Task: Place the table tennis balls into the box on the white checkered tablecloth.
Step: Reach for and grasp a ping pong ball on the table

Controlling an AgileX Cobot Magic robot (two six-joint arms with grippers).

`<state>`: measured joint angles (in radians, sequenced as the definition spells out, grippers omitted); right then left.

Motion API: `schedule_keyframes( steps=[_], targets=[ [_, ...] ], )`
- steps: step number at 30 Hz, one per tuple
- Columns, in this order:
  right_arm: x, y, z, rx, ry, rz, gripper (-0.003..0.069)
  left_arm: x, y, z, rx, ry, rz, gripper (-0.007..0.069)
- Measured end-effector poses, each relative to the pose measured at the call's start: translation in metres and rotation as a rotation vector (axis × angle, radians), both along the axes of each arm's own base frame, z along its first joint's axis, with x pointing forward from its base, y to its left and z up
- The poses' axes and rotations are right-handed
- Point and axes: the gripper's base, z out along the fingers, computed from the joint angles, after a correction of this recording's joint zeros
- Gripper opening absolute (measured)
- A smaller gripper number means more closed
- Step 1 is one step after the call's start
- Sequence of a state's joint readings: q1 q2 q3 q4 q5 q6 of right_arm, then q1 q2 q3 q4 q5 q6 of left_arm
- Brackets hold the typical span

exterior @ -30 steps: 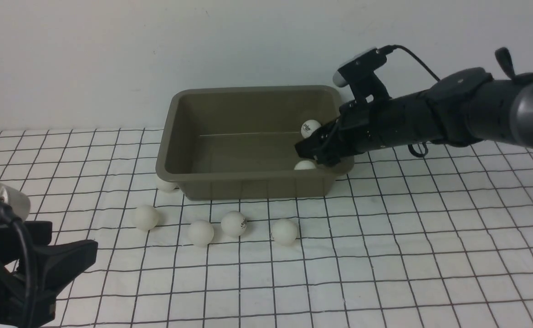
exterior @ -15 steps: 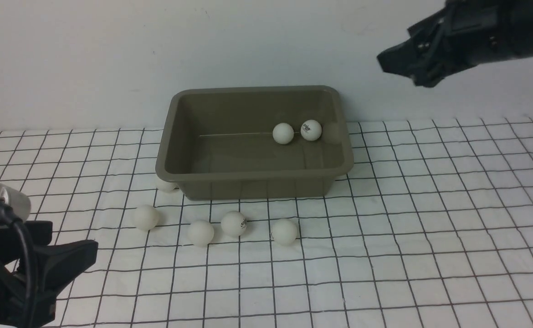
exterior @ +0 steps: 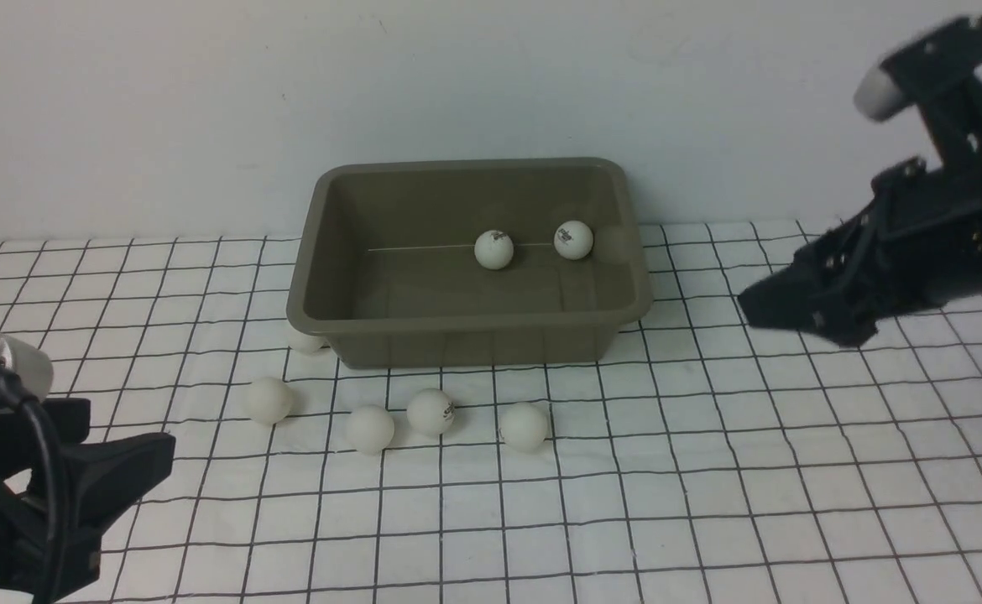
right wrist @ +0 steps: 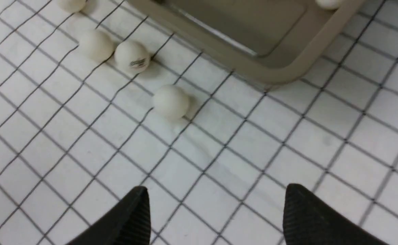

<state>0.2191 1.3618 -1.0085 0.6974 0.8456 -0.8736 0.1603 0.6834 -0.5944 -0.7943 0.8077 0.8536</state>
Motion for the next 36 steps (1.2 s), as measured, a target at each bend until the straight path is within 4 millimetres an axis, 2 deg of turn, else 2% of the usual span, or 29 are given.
schedule_keyframes(
  steps=[4, 9, 14, 22, 31, 36],
  targets=[
    [-0.015, 0.032, -0.026, 0.034, -0.004, 0.061, 0.0472, 0.0, 0.0, 0.0, 0.0, -0.001, 0.001, 0.045],
    [-0.018, 0.06, -0.038, 0.042, -0.055, 0.071, 0.0471, 0.0, 0.0, 0.0, 0.001, -0.001, 0.0, 0.045],
    [-0.01, 0.092, -0.069, 0.001, -0.075, 0.059, 0.0444, 0.0, 0.0, 0.0, 0.001, -0.001, 0.0, 0.045],
    [0.01, 0.101, -0.11, -0.064, -0.056, -0.025, 0.0433, 0.0, 0.0, 0.0, 0.0, 0.001, -0.002, 0.045],
    [0.037, 0.123, -0.098, 0.021, -0.052, -0.049, 0.0433, 0.0, 0.0, 0.0, 0.0, 0.004, -0.005, 0.045],
    [0.041, 0.127, -0.111, 0.022, -0.006, -0.062, 0.0433, 0.0, 0.0, 0.0, 0.0, 0.005, -0.006, 0.045]
  ],
)
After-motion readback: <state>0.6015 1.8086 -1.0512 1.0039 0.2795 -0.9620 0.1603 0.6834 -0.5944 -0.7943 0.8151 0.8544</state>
